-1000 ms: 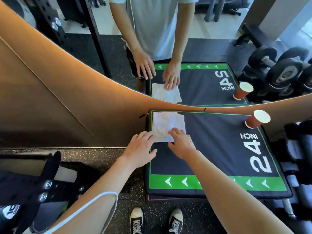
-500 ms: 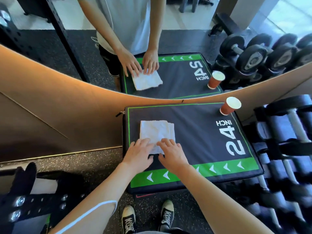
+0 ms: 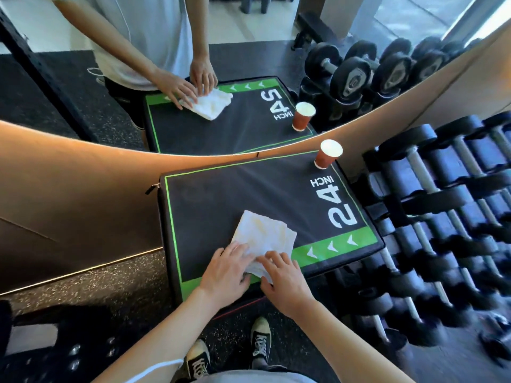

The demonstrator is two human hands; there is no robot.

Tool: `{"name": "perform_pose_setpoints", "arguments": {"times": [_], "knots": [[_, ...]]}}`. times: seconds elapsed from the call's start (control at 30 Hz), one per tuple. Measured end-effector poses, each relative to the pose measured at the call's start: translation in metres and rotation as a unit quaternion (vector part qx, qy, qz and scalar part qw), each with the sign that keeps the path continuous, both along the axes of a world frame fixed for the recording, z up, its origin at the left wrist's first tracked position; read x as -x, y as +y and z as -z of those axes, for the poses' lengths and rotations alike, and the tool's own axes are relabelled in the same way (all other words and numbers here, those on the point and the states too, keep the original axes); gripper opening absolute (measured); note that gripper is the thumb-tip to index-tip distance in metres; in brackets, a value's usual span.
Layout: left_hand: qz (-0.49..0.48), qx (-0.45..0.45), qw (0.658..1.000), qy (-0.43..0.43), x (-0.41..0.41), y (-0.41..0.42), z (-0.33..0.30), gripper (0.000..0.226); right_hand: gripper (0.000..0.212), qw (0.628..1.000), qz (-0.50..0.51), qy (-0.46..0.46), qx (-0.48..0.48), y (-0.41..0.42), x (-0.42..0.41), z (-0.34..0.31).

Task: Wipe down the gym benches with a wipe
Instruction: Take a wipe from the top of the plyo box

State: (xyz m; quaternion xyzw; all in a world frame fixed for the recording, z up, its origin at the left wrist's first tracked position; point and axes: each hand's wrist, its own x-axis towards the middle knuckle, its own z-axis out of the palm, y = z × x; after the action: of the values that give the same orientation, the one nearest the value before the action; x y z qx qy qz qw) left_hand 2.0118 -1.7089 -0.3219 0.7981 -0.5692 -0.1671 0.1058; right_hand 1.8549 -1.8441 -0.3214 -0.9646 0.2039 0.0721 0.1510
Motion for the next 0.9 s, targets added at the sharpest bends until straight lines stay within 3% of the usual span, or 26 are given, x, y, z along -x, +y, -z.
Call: {"name": "perform_pose_setpoints", "arguments": {"times": [0.13,0.23,0.4,0.53,0.7,0.9], "knots": [[-0.005,-0.034,0.999,-0.024,0.005,0.009,0.0,0.059,0.051,0.999,-0.006,-0.047,-0.005,-0.011,-0.003,-0.002],[-0.03,-0.031,0.998,-0.037,0.007,0.022,-0.002,0.066,0.063,0.997,-0.017,-0.076,0.003,-0.028,-0.023,-0.009],[-0.083,-0.049,0.995,-0.033,0.007,0.043,-0.001,0.069,0.104,0.991,-0.132,0.031,0.008,-0.051,-0.065,-0.016],[-0.103,-0.054,0.993,-0.024,0.015,0.055,0.003,0.067,0.11,0.985,-0.16,0.067,0.01,-0.062,-0.074,-0.011],[-0.126,-0.052,0.991,-0.011,0.024,0.055,0.006,0.068,0.103,0.993,-0.113,0.038,-0.001,-0.055,-0.064,-0.005],[-0.161,-0.03,0.987,-0.01,0.029,0.055,0.009,0.074,0.097,0.998,0.04,0.037,0.022,-0.009,-0.043,0.009]]}}
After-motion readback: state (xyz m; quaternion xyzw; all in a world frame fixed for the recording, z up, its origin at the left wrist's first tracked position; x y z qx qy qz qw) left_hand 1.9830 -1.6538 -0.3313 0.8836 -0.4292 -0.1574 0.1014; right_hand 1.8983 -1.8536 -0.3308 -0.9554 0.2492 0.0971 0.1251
